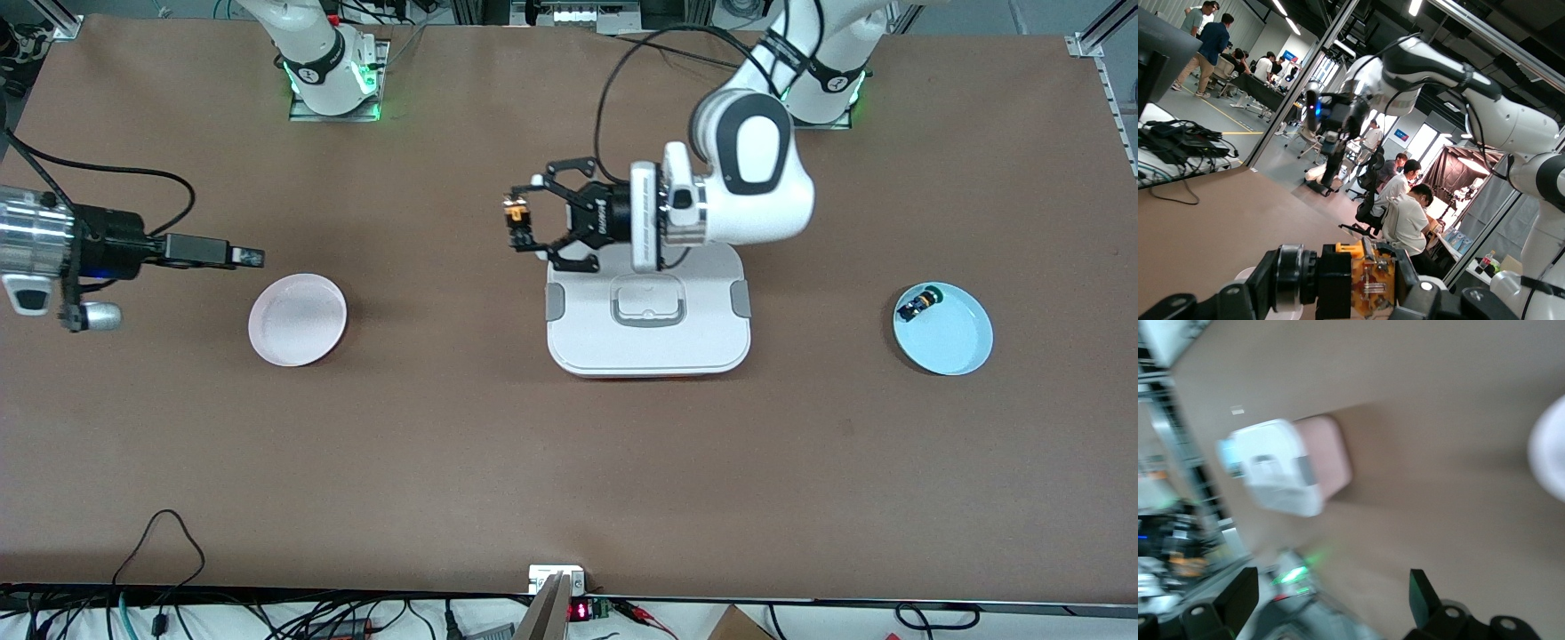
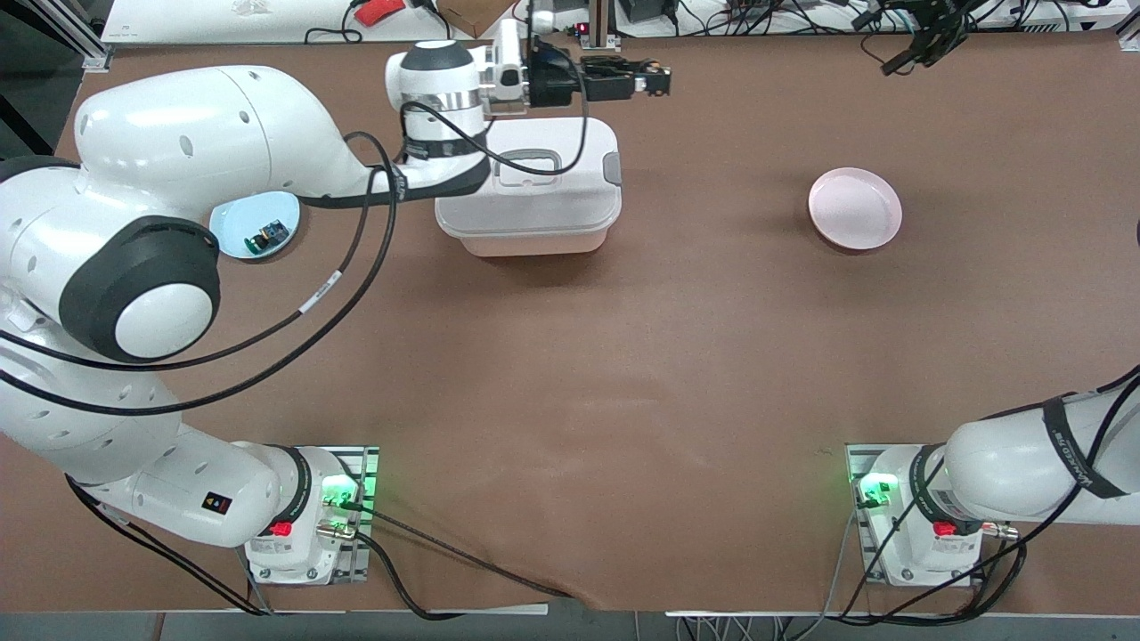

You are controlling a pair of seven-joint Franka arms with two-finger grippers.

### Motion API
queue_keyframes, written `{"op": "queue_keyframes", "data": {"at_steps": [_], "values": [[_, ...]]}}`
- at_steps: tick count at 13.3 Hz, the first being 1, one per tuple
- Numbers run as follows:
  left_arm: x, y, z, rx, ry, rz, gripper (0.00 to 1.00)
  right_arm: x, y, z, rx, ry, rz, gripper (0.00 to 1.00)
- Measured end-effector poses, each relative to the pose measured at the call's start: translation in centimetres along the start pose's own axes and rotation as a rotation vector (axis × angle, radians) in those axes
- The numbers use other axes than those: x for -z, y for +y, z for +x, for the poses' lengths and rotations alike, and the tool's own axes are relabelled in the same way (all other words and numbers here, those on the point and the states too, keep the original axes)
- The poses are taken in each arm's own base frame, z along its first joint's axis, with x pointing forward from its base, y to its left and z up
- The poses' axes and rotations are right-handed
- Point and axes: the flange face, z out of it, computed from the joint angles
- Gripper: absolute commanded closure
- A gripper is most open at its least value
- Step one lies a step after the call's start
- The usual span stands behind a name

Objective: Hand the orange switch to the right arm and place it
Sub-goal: 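Carry the orange switch with the left gripper while the right gripper approaches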

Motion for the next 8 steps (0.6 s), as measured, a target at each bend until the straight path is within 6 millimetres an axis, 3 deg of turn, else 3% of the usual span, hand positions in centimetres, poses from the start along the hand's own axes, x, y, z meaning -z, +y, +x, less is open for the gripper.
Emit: {"op": "queue_keyframes", "data": {"at_steps": [5,8], "values": [[-5.3,3.8,-0.9,0.027,0.004,0.052,1.00,-4.6,1.6,0.8,-0.126,-0.096,0.382,0.00],[-8.6,4.7,-1.8,0.059,0.015,0.057,1.00,-6.4,2.4,0.9,-0.203,-0.135,0.513,0.00]]}}
